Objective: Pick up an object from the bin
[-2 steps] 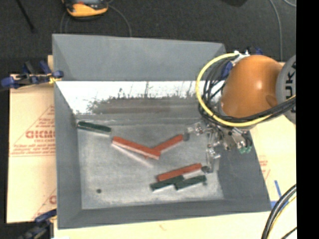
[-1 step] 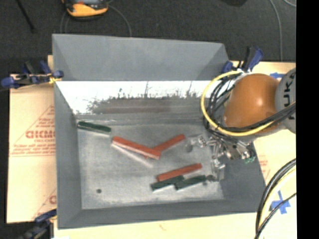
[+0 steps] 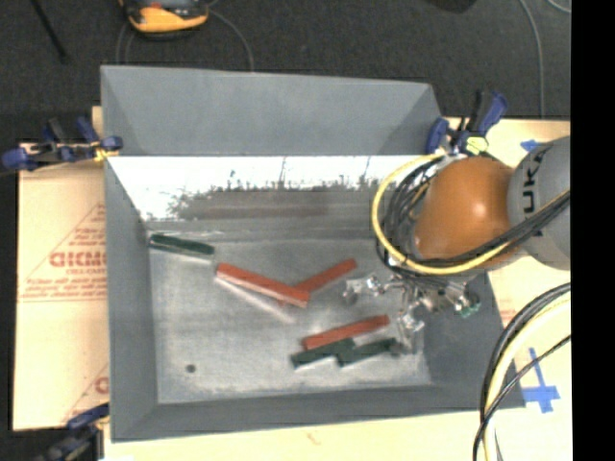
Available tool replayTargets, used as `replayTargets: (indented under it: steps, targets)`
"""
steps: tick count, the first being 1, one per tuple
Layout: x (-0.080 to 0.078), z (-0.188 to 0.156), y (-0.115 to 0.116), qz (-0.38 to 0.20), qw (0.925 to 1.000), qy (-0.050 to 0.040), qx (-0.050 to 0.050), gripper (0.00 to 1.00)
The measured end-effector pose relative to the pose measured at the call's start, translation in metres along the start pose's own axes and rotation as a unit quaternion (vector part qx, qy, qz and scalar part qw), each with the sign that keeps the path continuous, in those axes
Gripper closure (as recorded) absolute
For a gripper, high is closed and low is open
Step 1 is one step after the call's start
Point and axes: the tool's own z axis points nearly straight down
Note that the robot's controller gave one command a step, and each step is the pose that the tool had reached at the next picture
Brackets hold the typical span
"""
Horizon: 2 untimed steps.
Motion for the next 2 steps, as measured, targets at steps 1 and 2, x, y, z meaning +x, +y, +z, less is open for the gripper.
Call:
replayTargets:
  steps: [1,2]
  targets:
    - [0.0407,0.0182,0.0095,-0.106,0.9943,-0.0021,0.001,1.00]
    - [0.0408,0.0184,0.0095,-0.107,0.9943,-0.0019,0.001,1.00]
